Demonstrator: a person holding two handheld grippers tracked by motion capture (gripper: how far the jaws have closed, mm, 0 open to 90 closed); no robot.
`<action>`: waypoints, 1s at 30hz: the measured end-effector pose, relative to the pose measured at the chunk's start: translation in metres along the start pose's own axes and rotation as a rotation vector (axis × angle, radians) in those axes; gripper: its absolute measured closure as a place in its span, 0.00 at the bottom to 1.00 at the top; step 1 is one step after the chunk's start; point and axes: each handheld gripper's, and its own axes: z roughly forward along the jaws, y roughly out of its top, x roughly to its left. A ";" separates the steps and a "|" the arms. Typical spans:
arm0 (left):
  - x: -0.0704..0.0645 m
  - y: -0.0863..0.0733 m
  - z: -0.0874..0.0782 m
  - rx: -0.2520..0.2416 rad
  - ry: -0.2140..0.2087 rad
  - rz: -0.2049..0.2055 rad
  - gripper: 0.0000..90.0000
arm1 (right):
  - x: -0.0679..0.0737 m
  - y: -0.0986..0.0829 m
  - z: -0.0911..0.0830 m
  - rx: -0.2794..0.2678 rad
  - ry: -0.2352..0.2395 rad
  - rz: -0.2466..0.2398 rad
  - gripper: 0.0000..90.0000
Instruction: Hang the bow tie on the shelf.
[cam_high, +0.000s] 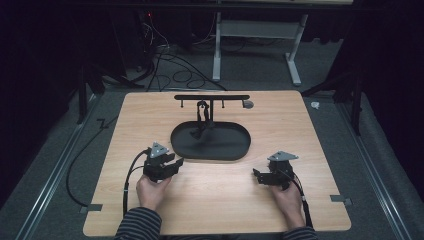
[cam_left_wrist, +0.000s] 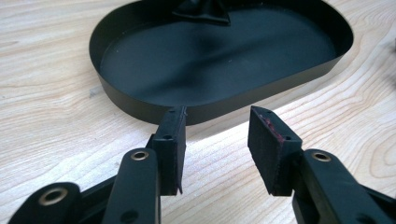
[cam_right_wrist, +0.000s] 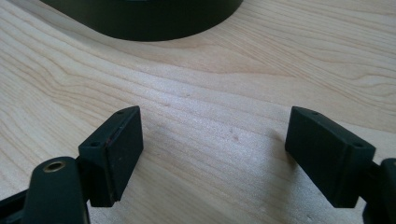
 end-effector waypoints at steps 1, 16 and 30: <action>-0.001 0.000 0.002 0.003 0.005 0.004 0.63 | 0.000 0.000 0.000 0.000 0.000 0.000 0.23; -0.002 -0.002 0.012 0.028 0.022 0.011 0.61 | 0.000 0.000 0.000 0.000 0.000 0.000 0.23; 0.001 -0.003 0.017 0.049 0.038 0.001 0.60 | 0.000 0.000 0.000 -0.001 0.000 0.003 0.23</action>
